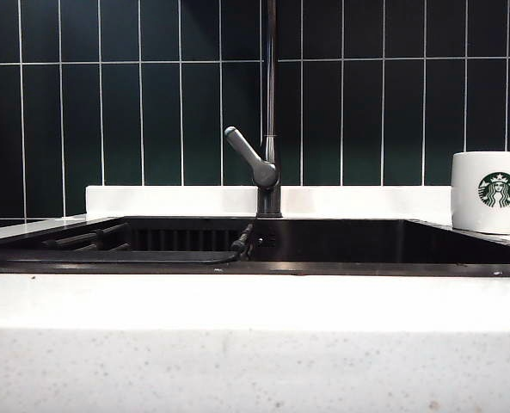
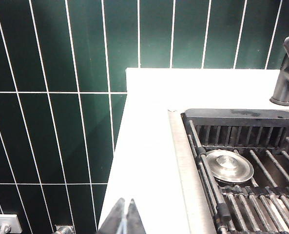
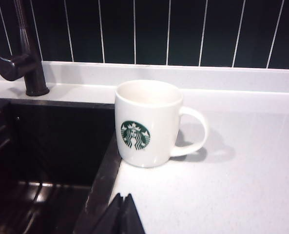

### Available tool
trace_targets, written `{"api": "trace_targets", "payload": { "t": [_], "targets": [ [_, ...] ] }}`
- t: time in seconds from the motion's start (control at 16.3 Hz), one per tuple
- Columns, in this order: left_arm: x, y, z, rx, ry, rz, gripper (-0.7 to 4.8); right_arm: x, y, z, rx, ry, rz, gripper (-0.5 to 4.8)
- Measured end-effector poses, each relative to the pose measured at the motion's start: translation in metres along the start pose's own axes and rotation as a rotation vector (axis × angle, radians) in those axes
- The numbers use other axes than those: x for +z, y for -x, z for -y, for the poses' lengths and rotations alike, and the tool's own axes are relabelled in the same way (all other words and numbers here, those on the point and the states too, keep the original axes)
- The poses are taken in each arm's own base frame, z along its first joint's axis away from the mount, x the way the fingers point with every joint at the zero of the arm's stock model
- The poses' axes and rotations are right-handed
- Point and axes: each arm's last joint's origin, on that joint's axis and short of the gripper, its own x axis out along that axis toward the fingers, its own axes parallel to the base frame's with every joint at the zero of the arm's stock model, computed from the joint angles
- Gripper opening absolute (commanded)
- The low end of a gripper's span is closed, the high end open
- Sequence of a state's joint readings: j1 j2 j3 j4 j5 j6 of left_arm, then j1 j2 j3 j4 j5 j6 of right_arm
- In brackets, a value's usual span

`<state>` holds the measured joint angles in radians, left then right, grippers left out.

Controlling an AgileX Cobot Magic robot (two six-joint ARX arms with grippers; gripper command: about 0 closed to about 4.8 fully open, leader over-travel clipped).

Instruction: Pick up the mug next to the sink, go to the faucet to get some water, pour the water into the sink, and finally put the mug back to its place.

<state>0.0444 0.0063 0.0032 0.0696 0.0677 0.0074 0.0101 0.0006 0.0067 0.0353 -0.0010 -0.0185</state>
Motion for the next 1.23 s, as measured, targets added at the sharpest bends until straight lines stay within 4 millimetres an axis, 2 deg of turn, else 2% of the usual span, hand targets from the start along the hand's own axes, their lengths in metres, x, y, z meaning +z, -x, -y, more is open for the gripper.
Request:
{"api": "trace_targets", "payload": {
  "t": [0.18, 0.49, 0.61, 0.74, 0.8, 0.92, 1.04, 1.23],
  "targets": [
    [-0.001, 0.000, 0.000, 0.000, 0.000, -0.005, -0.06, 0.006, 0.000, 0.000, -0.002, 0.000, 0.058, -0.01],
    [-0.001, 0.000, 0.000, 0.000, 0.001, -0.006, -0.05, 0.005, 0.000, 0.000, -0.002, -0.005, 0.057, -0.01],
    [0.000, 0.000, 0.000, -0.006, 0.004, -0.006, -0.06, 0.008, 0.000, 0.000, -0.002, -0.089, 0.081, -0.01],
    [0.009, 0.001, 0.002, -0.057, 0.032, 0.022, -0.06, 0.009, 0.001, 0.003, -0.083, -0.167, 0.093, -0.02],
    [0.022, 0.004, 0.002, -0.080, 0.047, 0.059, -0.06, 0.015, 0.002, 0.004, -0.107, -0.200, 0.094, -0.02],
    [0.049, 0.010, 0.004, -0.119, 0.027, 0.135, -0.06, 0.054, 0.009, 0.004, -0.105, -0.213, 0.163, -0.02],
    [0.053, 0.010, 0.005, -0.171, 0.004, 0.120, -0.06, 0.073, 0.004, 0.005, -0.120, -0.199, 0.080, -0.02],
    [0.062, 0.004, 0.005, -0.177, 0.010, 0.079, -0.06, 0.092, -0.014, 0.005, -0.129, -0.113, -0.046, -0.01]
  ]
}}
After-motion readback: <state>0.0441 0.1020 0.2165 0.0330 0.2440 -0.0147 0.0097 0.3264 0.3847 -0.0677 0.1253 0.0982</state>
